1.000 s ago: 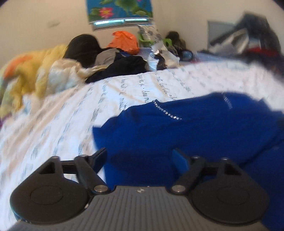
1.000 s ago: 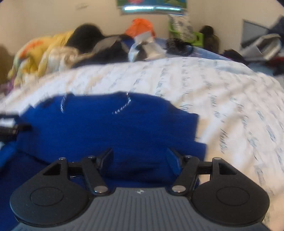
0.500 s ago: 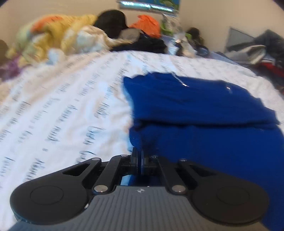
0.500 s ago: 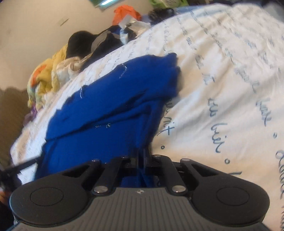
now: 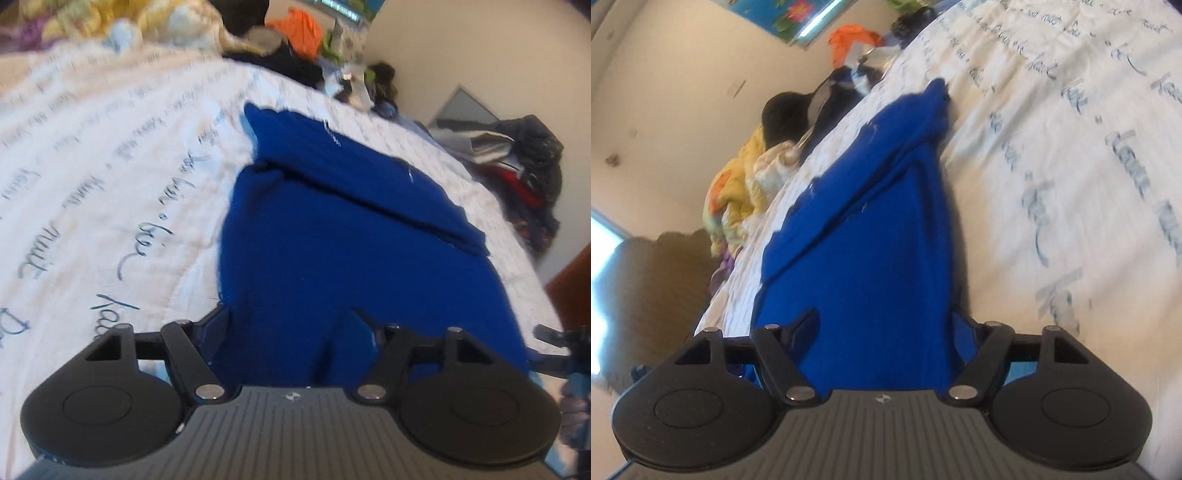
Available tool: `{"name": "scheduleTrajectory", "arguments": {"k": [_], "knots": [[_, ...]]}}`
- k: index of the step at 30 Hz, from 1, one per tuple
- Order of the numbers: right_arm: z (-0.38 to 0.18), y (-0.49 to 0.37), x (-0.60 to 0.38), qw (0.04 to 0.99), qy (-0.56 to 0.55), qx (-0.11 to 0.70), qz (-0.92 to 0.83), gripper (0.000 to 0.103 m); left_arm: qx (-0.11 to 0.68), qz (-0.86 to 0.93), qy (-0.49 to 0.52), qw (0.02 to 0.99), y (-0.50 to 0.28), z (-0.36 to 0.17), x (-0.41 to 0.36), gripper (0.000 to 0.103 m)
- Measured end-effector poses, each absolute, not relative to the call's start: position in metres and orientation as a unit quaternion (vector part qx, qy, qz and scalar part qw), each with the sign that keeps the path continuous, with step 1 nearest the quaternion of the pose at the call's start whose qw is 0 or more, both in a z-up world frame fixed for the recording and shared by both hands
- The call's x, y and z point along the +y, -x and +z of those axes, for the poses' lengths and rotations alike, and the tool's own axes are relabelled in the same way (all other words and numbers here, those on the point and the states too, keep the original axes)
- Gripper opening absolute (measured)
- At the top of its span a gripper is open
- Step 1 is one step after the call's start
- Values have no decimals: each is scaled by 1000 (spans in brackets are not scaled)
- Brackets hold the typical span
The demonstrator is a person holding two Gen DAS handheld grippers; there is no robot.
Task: Fold small clothes
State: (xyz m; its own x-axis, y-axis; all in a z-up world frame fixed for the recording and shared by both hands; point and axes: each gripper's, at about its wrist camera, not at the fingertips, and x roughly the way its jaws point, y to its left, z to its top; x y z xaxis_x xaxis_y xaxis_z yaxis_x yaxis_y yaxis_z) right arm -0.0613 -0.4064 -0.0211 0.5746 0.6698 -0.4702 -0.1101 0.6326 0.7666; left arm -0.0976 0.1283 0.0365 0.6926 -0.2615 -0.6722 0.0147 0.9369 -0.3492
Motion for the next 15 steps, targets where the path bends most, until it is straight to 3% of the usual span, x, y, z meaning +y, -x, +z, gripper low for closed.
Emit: {"name": "scheduleTrajectory", "arguments": {"k": [2, 3, 5, 6, 8, 11, 13, 14, 15], "knots": [[-23, 65, -402, 811, -350, 402, 240, 45, 378, -54, 100, 919, 94, 36, 115, 38], [-25, 62, -399, 814, -334, 417, 228, 3, 377, -35, 76, 922, 91, 35, 111, 13], [-25, 63, -401, 824, -320, 416, 214, 2, 380, -34, 80, 921, 86, 35, 120, 15], [-23, 66, -406, 832, -312, 410, 206, 2, 386, -27, 76, 919, 85, 36, 124, 10], [-24, 76, -426, 840, -316, 400, 184, 1, 389, -32, 70, 918, 90, 36, 131, 10], [-35, 88, -440, 822, -362, 395, 192, 3, 398, -53, 114, 909, 104, 37, 141, 16], [-35, 94, -438, 807, -382, 409, 188, 7, 399, -76, 158, 900, 116, 36, 149, 55], [-34, 98, -436, 796, -391, 418, 198, 11, 399, -88, 181, 895, 124, 36, 154, 65], [-34, 102, -435, 787, -396, 422, 215, 26, 400, -100, 203, 888, 132, 35, 159, 77]]}}
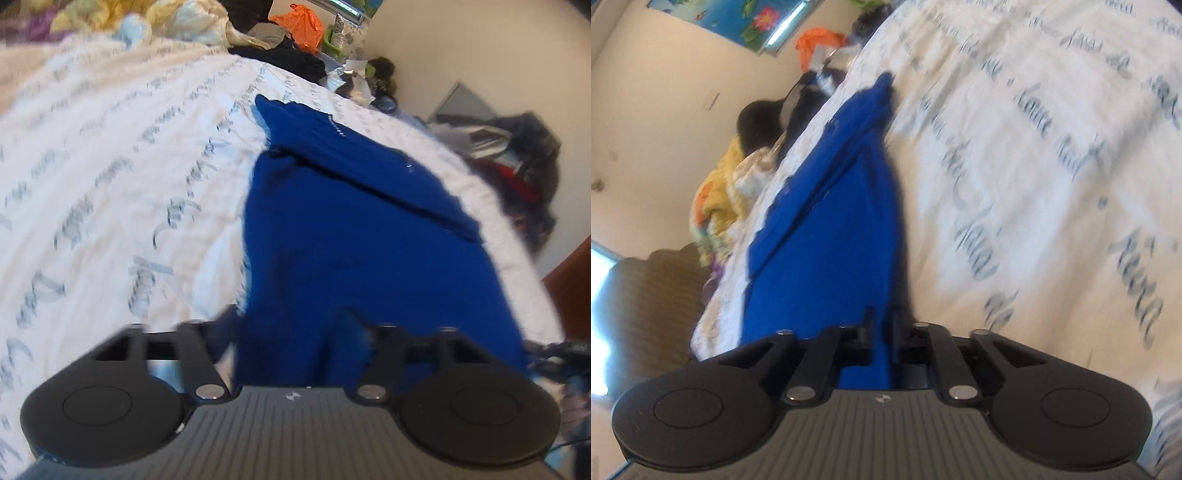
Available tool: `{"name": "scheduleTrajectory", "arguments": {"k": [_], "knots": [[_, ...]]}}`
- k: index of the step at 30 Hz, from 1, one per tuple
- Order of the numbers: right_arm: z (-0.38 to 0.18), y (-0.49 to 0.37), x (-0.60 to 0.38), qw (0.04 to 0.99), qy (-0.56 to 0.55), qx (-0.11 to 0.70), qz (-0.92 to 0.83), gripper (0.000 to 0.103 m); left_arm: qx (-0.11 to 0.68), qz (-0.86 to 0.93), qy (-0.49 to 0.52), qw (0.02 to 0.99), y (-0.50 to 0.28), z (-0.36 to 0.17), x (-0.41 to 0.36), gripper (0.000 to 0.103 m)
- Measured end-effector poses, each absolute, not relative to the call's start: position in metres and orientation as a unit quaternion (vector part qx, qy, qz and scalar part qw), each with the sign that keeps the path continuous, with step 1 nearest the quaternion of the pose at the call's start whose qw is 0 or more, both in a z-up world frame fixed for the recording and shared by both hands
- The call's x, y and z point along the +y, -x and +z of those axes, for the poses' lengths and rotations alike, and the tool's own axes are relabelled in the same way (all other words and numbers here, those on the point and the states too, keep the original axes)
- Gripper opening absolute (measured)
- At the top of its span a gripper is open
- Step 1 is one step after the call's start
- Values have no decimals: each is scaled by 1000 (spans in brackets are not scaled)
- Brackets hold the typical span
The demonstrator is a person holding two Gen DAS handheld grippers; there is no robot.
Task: Fold small clothes
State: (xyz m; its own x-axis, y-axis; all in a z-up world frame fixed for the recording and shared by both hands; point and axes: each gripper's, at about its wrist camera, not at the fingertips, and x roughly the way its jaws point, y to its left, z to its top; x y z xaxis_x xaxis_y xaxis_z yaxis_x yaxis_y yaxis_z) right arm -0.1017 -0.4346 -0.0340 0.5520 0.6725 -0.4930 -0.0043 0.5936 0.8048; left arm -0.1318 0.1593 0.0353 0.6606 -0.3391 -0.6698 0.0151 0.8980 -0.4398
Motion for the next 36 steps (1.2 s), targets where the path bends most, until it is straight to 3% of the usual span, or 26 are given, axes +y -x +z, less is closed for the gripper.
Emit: {"name": "scheduleTrajectory", "arguments": {"k": [1, 2, 3, 5, 6, 7, 8, 9, 13, 17, 20, 21, 22, 23, 24, 26, 29, 31, 32, 33, 36], "knots": [[-34, 107, -434, 780, -401, 423, 229, 41, 402, -107, 221, 882, 140, 34, 159, 79], [-35, 111, -432, 772, -409, 421, 244, 47, 400, -106, 231, 880, 147, 33, 161, 79], [-36, 116, -431, 764, -418, 420, 255, 51, 398, -104, 235, 881, 154, 33, 161, 77], [-38, 123, -422, 757, -419, 424, 269, 51, 396, -97, 232, 883, 160, 33, 154, 70], [-36, 124, -415, 762, -404, 426, 273, 50, 398, -91, 223, 885, 160, 34, 149, 52], [-34, 125, -411, 773, -387, 424, 271, 44, 403, -84, 210, 887, 158, 33, 145, 15], [-32, 124, -404, 781, -374, 424, 266, 29, 409, -69, 199, 888, 157, 31, 143, 6], [-33, 121, -400, 788, -354, 437, 251, 3, 409, -65, 198, 888, 156, 31, 145, 9], [-32, 130, -418, 806, -342, 426, 227, 3, 419, -76, 186, 885, 162, 34, 151, 9], [-43, 139, -431, 790, -377, 423, 233, 5, 412, -93, 212, 881, 174, 29, 157, 18], [-43, 146, -423, 762, -402, 447, 244, 18, 421, -123, 280, 854, 186, 29, 168, 55], [-41, 151, -422, 752, -400, 454, 262, 36, 425, -136, 301, 843, 192, 28, 171, 71], [-40, 156, -418, 744, -399, 455, 281, 52, 429, -145, 318, 833, 198, 26, 171, 76], [-38, 163, -417, 737, -402, 455, 296, 57, 432, -153, 332, 824, 204, 23, 170, 76], [-37, 168, -415, 729, -408, 456, 306, 62, 433, -159, 344, 818, 210, 21, 169, 75], [-39, 172, -411, 716, -418, 465, 310, 60, 435, -167, 368, 805, 217, 15, 166, 72], [-43, 170, -409, 706, -435, 460, 318, 59, 455, -172, 393, 780, 212, 5, 159, 43], [-44, 166, -408, 704, -433, 471, 308, 42, 475, -167, 405, 763, 208, -3, 157, 11], [-45, 165, -405, 708, -420, 481, 300, 31, 481, -159, 401, 763, 206, -5, 156, 4], [-46, 164, -402, 714, -402, 492, 293, 5, 481, -156, 396, 766, 205, -4, 156, 4], [-41, 164, -402, 724, -379, 492, 300, 5, 466, -154, 349, 799, 208, 18, 151, 4]]}}
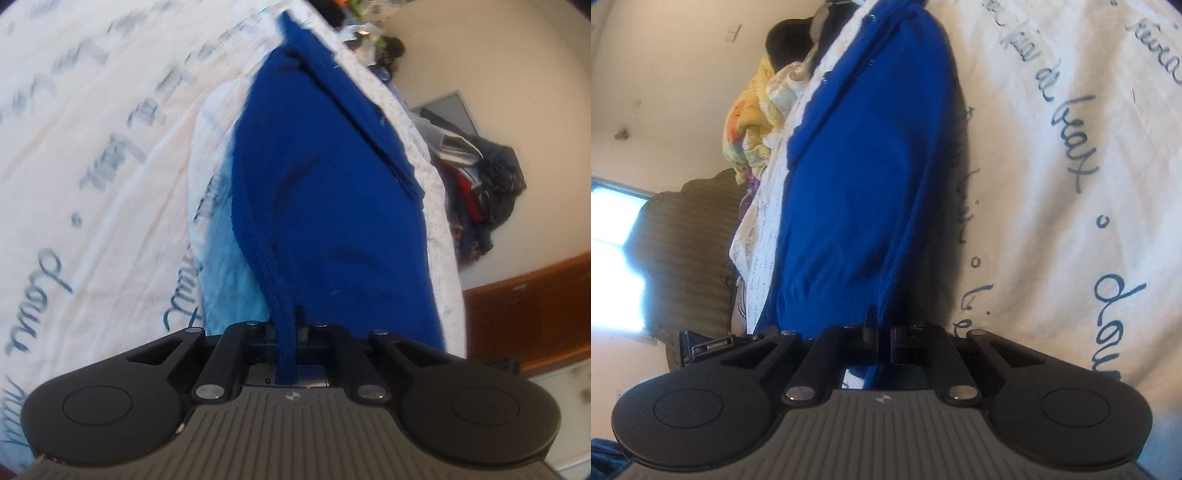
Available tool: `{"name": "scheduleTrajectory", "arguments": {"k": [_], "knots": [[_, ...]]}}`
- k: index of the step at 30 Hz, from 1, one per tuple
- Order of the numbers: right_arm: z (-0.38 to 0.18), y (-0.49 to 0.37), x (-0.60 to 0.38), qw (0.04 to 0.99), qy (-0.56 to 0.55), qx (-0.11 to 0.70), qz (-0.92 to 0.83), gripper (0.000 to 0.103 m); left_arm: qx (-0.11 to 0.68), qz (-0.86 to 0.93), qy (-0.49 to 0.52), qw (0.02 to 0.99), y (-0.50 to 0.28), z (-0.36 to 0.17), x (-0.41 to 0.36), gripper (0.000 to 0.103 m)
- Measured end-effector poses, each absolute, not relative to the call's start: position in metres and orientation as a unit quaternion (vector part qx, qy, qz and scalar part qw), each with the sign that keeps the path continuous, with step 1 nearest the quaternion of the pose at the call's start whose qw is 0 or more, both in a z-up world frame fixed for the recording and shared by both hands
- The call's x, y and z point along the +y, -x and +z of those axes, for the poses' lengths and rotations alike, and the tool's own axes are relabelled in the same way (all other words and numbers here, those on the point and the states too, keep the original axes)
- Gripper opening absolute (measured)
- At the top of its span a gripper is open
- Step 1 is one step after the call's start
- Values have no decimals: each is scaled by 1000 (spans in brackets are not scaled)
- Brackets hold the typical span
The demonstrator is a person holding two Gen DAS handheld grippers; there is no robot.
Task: Fold small clothes
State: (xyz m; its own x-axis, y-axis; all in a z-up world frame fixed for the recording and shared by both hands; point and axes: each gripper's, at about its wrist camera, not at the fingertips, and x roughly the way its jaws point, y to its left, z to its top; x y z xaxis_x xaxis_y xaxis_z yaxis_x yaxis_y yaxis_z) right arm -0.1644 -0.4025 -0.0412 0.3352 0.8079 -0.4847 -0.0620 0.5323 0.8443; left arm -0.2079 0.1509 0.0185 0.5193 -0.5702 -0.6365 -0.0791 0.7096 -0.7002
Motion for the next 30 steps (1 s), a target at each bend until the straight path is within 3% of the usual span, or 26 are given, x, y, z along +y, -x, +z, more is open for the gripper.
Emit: {"name": "scheduleTrajectory", "arguments": {"k": [3, 5, 6, 10, 15, 17, 20, 21, 22, 24, 27, 30], "knots": [[-20, 175, -418, 752, -355, 469, 297, 4, 457, -168, 316, 814, 217, 34, 147, 4], [-31, 180, -426, 755, -334, 495, 270, 4, 476, -159, 293, 814, 219, 22, 143, 5], [-39, 182, -430, 749, -345, 494, 275, 3, 481, -149, 287, 815, 219, 13, 143, 11], [-50, 188, -427, 748, -379, 469, 277, 3, 466, -145, 280, 827, 219, 13, 145, 11], [-25, 196, -430, 782, -371, 447, 229, 11, 448, -141, 196, 861, 232, 48, 134, 17], [7, 196, -428, 834, -344, 384, 196, 11, 404, -128, 176, 889, 235, 70, 132, 29], [40, 177, -390, 876, -295, 324, 200, 13, 319, -114, 134, 931, 218, 92, 104, 69], [41, 163, -370, 880, -280, 319, 214, 28, 302, -112, 120, 939, 205, 90, 89, 87], [39, 147, -349, 880, -264, 322, 228, 56, 292, -104, 109, 945, 191, 84, 74, 82], [26, 113, -307, 881, -243, 336, 228, 75, 313, -99, 90, 940, 158, 66, 44, 71], [7, 77, -258, 901, -148, 369, 175, 73, 361, -74, 47, 928, 120, 29, 13, 63], [1, 88, -238, 928, -53, 331, 164, 74, 321, -49, -46, 945, 132, 13, 4, 76]]}}
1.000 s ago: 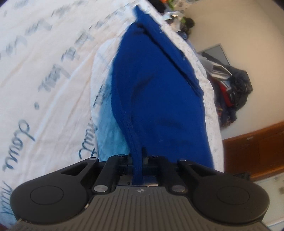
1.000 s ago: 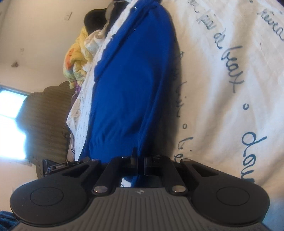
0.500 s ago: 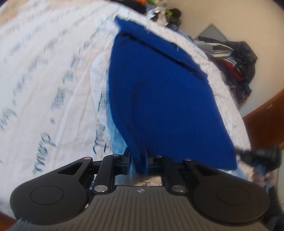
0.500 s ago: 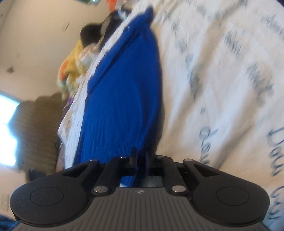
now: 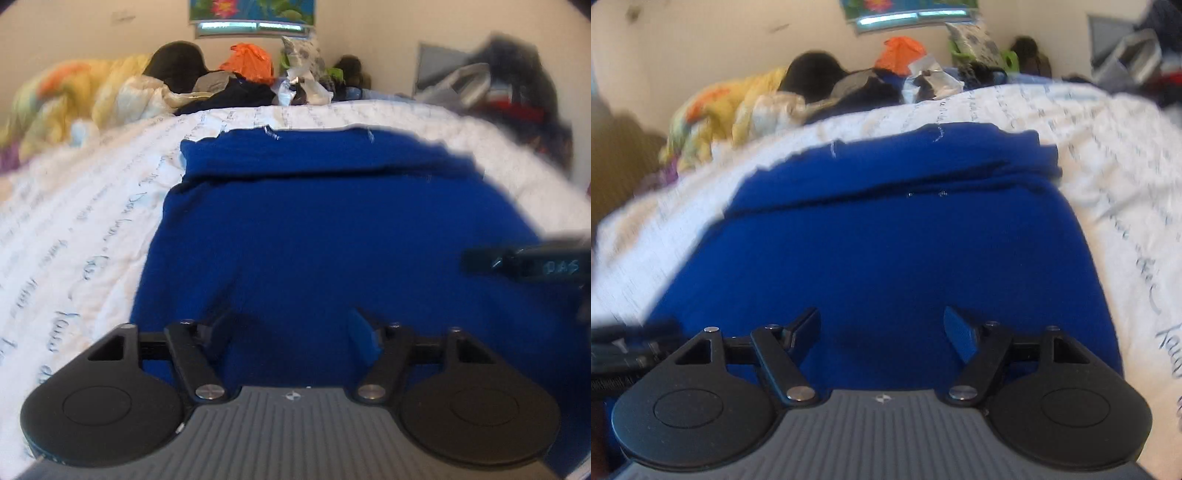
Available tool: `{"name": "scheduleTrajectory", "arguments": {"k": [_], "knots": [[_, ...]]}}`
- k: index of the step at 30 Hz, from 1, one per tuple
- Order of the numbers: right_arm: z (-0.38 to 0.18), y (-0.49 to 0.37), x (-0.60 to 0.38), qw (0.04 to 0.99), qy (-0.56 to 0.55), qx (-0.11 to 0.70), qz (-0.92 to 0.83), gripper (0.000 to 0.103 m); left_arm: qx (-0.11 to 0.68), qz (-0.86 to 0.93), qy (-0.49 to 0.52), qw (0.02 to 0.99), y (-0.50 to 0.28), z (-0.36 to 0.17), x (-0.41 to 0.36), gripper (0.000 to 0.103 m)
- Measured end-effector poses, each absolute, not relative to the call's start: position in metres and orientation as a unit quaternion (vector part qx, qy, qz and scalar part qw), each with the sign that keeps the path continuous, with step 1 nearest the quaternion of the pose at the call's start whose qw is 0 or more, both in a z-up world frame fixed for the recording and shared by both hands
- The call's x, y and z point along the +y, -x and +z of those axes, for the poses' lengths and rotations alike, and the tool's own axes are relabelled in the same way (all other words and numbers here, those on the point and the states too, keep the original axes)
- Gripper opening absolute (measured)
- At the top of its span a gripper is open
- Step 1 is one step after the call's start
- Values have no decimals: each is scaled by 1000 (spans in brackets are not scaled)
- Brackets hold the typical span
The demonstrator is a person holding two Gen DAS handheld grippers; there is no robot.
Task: Fold small clothes
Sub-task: 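Release the sides and open both grippers above the narrowed sweater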
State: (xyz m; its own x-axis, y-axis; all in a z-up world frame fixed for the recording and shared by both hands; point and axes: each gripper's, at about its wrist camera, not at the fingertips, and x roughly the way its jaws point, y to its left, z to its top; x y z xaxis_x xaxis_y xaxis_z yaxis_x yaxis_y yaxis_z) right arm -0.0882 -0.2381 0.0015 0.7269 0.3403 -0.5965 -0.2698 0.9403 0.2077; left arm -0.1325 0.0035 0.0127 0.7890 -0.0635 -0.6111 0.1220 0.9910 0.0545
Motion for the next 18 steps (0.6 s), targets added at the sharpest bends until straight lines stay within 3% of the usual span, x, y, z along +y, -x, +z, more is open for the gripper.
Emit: {"name": "scheduleTrajectory", "arguments": {"k": [2, 3, 4, 9, 12, 18], "knots": [[-3, 110, -238, 935, 1, 317, 158, 74, 324, -54, -45, 943, 143, 9, 12, 96], [-7, 125, -242, 939, 26, 307, 154, 79, 334, -53, -31, 941, 147, 6, 21, 103], [-8, 137, -250, 939, 25, 308, 153, 87, 331, -59, -18, 942, 151, 7, 27, 103], [-11, 155, -262, 940, 1, 307, 146, 87, 330, -60, -27, 942, 151, 7, 24, 103], [-10, 140, -245, 938, 26, 316, 140, 99, 331, -55, -27, 942, 150, 8, 22, 103], [-12, 138, -250, 937, 20, 318, 141, 100, 331, -58, -26, 942, 151, 7, 24, 103]]}}
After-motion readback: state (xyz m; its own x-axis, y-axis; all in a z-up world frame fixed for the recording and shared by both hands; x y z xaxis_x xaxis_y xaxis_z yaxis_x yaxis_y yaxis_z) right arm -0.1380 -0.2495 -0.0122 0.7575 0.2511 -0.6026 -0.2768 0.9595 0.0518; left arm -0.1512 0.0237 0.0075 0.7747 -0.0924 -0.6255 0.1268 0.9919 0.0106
